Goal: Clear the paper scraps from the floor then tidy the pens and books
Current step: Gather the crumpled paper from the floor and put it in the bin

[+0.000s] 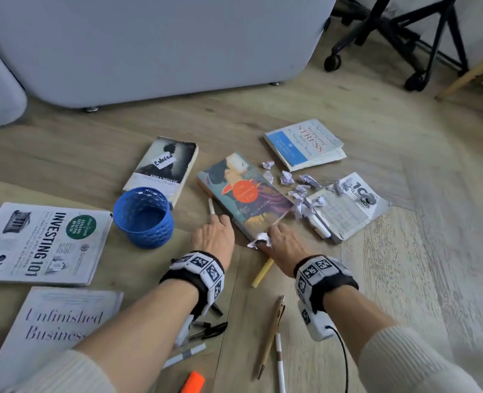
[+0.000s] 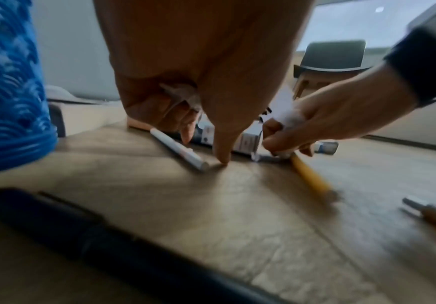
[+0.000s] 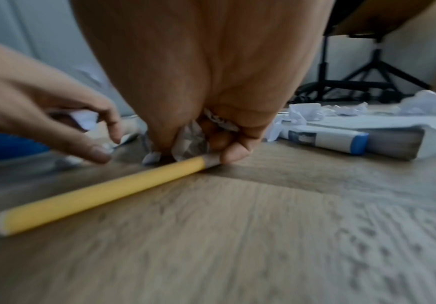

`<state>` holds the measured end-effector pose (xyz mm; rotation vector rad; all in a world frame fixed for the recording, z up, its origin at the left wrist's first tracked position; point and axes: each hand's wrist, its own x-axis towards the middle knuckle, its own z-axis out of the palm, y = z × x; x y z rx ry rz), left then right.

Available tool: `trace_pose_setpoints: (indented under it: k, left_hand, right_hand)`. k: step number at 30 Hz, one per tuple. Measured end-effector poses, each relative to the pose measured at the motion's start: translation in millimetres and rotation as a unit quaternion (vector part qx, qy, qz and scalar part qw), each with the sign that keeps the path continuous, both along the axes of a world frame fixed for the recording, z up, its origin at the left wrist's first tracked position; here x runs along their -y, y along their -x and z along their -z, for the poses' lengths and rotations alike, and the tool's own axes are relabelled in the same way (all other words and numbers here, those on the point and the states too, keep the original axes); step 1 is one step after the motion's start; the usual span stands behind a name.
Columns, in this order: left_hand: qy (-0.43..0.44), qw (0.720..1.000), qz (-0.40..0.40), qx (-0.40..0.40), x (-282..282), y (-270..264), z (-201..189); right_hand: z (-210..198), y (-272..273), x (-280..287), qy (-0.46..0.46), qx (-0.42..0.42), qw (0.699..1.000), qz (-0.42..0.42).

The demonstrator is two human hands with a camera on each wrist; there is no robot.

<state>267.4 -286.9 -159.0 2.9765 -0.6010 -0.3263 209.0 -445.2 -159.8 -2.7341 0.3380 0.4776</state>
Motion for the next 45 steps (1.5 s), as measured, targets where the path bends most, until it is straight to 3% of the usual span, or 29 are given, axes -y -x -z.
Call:
trace_pose_setpoints:
  k: [3,9,11,13,15,16,19,23,26,29,34,38,43,45]
  left_hand:
    - [-0.012,1.000,0.006,0.004,-0.9,-3.3,13.3]
    - [-0.033,0.999,0.028,-0.017,-10.9,-5.0,8.2]
    - [-0.036,0.999,0.037,0.011,-10.1,-0.2,-0.8]
    - [-0.010,0.998,0.044,0.041,-5.4,4.9,-13.6]
    - [0.028,0.995,0.080,0.044,2.1,11.2,-21.4]
    - [0.045,0.992,0.115,0.031,6.6,15.4,-22.9]
    - [0.050,0.969,0.242,0.003,19.5,29.6,-16.7]
    - [-0.001,0.951,0.300,0.078,22.6,29.2,1.9]
    - [-0.028,0.926,0.357,0.123,18.3,19.4,11.0]
    - [-0.019,0.903,0.399,0.158,13.1,9.6,15.8]
    - [-0.012,0.893,0.423,0.156,14.7,-5.1,11.6]
    - [0.032,0.901,0.398,0.170,17.0,-3.9,10.1]
    - [0.068,0.907,0.378,0.175,14.4,-2.6,6.9]
    - [0.084,0.907,0.373,0.176,16.5,-5.6,1.6]
  right_hand:
    - [3.1,10.7,2.5,0.004,0.032,0.999,-0.025]
    - [-17.4,26.5,8.9,-0.096,0.148,0.972,0.152]
    - [-12.1,26.3,9.7,-0.167,0.160,0.943,0.238]
    - [-6.1,26.1,12.5,-0.251,0.181,0.893,0.327]
    - [-5.0,27.8,17.4,-0.324,0.206,0.844,0.374]
    - [-1.6,28.7,22.7,-0.330,0.223,0.837,0.375]
    - [-7.5,29.8,40.4,-0.241,0.284,0.881,0.291]
    - [-29.6,28.5,53.8,-0.138,0.224,0.941,0.213]
    - [-30.5,18.4,66.3,-0.035,0.177,0.953,0.245]
    - [-22.4,3.5,82.3,0.061,0.152,0.946,0.280]
    - [-7.2,-23.0,88.1,0.220,0.123,0.959,0.127]
    - [4.5,-34.3,86.9,0.235,0.083,0.968,0.013]
    - [9.7,-41.2,91.3,0.208,0.081,0.975,-0.017]
    - [3.3,-44.1,94.2,0.157,0.085,0.984,0.014]
